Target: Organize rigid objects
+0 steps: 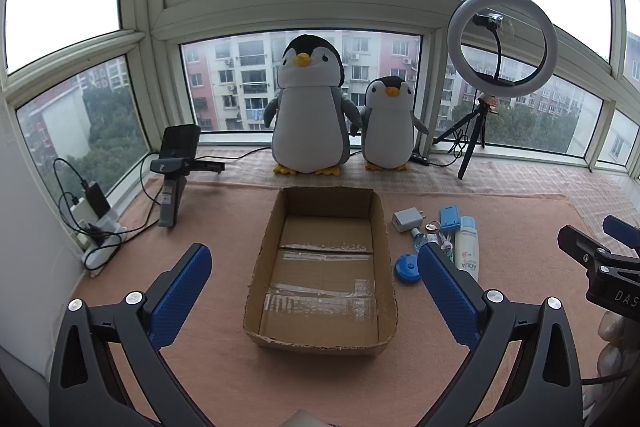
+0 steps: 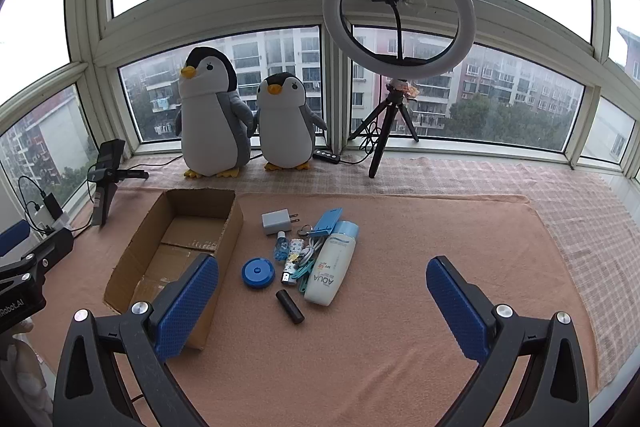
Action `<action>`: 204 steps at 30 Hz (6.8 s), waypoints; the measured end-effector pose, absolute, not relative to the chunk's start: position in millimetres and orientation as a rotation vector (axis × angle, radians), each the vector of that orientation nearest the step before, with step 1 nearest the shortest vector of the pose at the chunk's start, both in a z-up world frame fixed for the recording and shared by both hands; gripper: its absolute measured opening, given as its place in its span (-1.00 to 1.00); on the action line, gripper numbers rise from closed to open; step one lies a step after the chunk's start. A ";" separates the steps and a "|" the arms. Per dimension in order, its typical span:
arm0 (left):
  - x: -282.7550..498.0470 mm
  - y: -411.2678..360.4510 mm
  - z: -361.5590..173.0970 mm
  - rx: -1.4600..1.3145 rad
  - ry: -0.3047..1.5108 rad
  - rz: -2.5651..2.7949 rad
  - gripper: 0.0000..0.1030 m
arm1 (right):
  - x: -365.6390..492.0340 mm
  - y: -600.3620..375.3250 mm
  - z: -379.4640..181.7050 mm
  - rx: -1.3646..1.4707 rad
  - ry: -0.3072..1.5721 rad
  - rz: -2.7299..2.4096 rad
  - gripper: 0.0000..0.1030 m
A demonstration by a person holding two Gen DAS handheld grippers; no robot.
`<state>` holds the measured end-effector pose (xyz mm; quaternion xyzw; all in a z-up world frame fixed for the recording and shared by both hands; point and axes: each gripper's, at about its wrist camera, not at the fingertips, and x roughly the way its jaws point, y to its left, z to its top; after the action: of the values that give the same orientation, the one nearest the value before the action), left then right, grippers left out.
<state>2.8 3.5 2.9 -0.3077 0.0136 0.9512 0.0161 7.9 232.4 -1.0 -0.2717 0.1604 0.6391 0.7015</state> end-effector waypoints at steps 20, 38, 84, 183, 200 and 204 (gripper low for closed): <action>1.8 2.5 1.6 -0.960 0.030 2.960 0.99 | 8.1 233.8 -3.1 -0.599 0.370 1.376 1.00; -3.8 -1.3 -5.4 -0.992 0.017 2.957 0.99 | 10.9 240.7 -7.8 -0.596 0.421 1.266 1.00; -101.5 -62.9 -150.8 -1.587 0.052 2.900 0.60 | 114.0 320.6 -91.2 -0.635 0.672 1.013 1.00; -106.3 -52.2 -180.5 -1.611 0.070 2.850 -0.41 | 30.3 426.2 -86.6 -0.620 0.815 1.198 -0.14; -103.8 -53.9 -180.5 -1.586 0.049 2.856 -0.41 | -73.6 482.2 -139.4 -0.769 0.854 1.345 -0.14; -103.1 -54.1 -181.0 -1.584 0.046 2.858 -0.41 | -79.3 485.2 -146.6 -0.778 0.869 1.350 -0.14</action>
<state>-103.1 -54.1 -181.0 -0.4837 0.0142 0.8729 -0.0629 -79.3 485.2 -146.6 -0.3396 0.3792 0.5888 0.6278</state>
